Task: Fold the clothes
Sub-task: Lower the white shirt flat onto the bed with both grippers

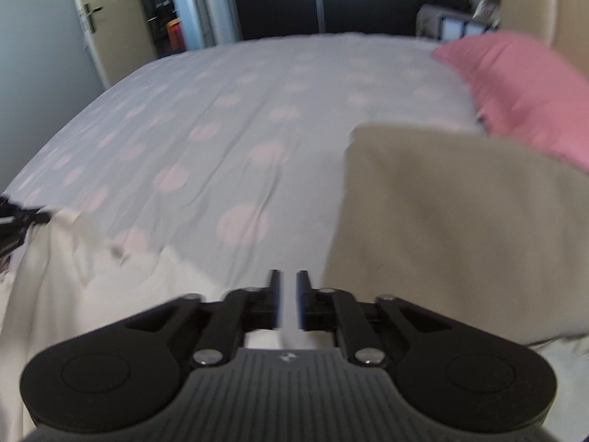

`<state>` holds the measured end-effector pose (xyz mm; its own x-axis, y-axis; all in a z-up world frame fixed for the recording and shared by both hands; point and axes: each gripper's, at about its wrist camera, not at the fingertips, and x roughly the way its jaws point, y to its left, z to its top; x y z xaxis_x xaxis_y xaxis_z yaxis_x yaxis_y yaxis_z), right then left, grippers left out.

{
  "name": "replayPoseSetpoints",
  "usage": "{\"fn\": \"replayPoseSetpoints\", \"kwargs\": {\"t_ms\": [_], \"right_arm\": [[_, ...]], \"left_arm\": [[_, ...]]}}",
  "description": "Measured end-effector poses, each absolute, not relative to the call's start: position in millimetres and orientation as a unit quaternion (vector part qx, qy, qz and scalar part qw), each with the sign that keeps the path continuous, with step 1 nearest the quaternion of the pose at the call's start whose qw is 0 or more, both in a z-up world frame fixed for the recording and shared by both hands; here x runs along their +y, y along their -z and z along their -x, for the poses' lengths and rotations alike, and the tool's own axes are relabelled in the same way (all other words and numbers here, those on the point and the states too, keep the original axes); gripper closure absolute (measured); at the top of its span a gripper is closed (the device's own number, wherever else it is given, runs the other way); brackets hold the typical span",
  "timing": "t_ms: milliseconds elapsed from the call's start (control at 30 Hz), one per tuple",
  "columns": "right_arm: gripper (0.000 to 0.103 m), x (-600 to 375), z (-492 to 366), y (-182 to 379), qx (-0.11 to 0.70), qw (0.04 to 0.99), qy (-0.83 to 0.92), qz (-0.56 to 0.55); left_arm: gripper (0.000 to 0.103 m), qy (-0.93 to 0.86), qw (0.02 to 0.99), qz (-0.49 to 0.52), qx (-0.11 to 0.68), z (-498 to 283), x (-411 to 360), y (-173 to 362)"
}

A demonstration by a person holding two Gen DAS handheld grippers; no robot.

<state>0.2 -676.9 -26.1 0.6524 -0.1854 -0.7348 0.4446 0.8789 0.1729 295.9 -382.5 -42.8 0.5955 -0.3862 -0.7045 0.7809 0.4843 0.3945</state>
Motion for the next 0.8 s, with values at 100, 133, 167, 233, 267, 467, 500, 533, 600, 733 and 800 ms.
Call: {"fn": "replayPoseSetpoints", "kwargs": {"t_ms": [100,133,167,233,267,467,500,533,600,733,800], "right_arm": [[0.052,-680.2,-10.4,56.5,0.386,0.887,0.145,-0.209],[0.052,-681.5,-15.8,66.8,0.393,0.883,0.143,-0.215],[0.052,-682.9,-21.1,77.2,0.399,0.879,0.142,-0.22],[0.053,-682.7,-25.0,85.7,0.4,0.877,0.139,-0.226],[0.054,-681.8,-24.9,86.3,0.398,0.878,0.139,-0.228],[0.095,-676.5,-24.4,89.8,0.384,0.883,0.133,-0.236],[0.095,-675.6,-24.3,90.4,0.381,0.884,0.132,-0.237],[0.096,-674.7,-24.2,90.9,0.379,0.885,0.131,-0.238],[0.096,-673.2,-23.5,89.5,0.374,0.887,0.132,-0.237],[0.096,-673.5,-14.4,48.2,0.357,0.9,0.176,-0.178],[0.096,-674.8,-10.3,30.2,0.349,0.903,0.198,-0.151]], "left_arm": [[0.102,0.352,0.814,-0.369,0.278,-299.5,-378.1,50.1],[0.102,0.35,0.814,-0.368,0.282,-301.7,-376.4,51.7],[0.102,0.349,0.814,-0.367,0.285,-303.9,-374.7,53.4],[0.102,0.347,0.813,-0.365,0.291,-307.5,-371.5,56.7],[0.102,0.348,0.813,-0.366,0.291,-307.8,-370.4,58.2],[0.102,0.341,0.813,-0.365,0.299,-312.0,-362.7,66.3],[0.102,0.342,0.814,-0.363,0.297,-311.3,-361.4,65.6],[0.102,0.343,0.816,-0.36,0.295,-310.6,-360.1,64.9],[0.102,0.346,0.819,-0.354,0.29,-308.9,-358.5,61.6],[0.102,0.363,0.827,-0.328,0.276,-304.7,-365.6,44.8],[0.102,0.371,0.829,-0.324,0.265,-300.7,-377.5,38.0]]}}
